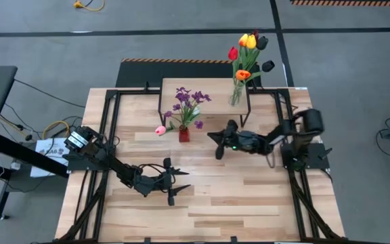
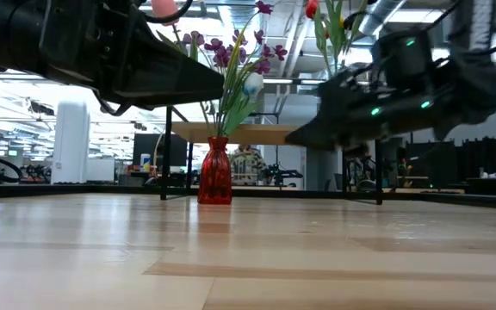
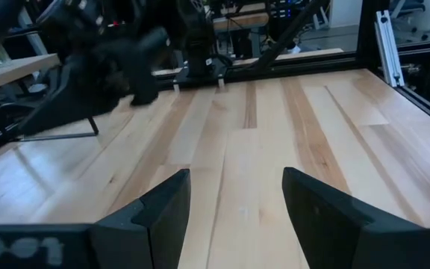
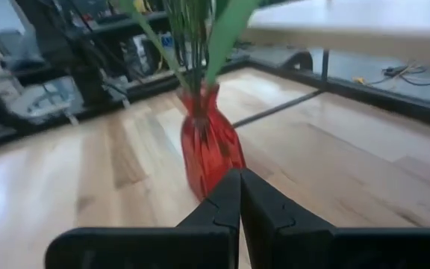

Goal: Pick and place flowers into a vace then onto a shelf
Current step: Put the red vase with flowers on the shelf

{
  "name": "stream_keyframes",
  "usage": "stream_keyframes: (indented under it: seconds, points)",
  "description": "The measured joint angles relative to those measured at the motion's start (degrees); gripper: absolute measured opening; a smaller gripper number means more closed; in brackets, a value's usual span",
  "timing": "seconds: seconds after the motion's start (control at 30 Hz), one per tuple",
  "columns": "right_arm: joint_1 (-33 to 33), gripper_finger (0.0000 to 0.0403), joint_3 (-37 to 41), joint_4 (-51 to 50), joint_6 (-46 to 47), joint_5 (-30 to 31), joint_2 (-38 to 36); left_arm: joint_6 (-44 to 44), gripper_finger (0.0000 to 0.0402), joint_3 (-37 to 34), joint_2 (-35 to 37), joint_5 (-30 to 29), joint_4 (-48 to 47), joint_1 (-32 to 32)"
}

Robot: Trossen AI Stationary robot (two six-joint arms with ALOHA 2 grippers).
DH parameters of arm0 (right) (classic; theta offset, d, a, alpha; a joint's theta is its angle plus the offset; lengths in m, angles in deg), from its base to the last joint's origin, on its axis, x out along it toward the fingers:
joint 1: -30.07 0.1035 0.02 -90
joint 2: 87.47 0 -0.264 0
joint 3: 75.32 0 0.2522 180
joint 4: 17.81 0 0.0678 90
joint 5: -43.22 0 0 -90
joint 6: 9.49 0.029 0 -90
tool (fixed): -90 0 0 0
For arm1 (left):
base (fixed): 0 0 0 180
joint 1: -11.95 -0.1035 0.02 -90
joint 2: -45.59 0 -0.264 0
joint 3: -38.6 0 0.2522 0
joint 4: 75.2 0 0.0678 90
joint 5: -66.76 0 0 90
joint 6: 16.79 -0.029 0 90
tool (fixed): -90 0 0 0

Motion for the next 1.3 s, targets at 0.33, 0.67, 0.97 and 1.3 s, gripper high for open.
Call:
stream_keyframes:
  seconds: [0.33,0.67,0.97,1.3]
  points:
    - [-2.0,0.0000,-11.7,-0.6,-3.5,-1.8,13.6,1.6,0.0203,0.0,0.0,0.0,-1.4,0.0]
    - [-4.1,0.0000,-19.5,-10.4,-7.6,-1.2,14.7,4.7,0.0203,0.0,0.0,1.0,-3.5,0.0]
    - [-4.9,0.0000,-23.1,-13.9,-10.4,0.5,14.7,6.1,0.0203,0.0,0.0,1.5,-4.3,0.0]
    - [-5.2,0.0000,-26.1,-19.5,-12.6,0.2,14.7,6.3,0.0203,0.0,0.0,1.6,-4.9,0.0]
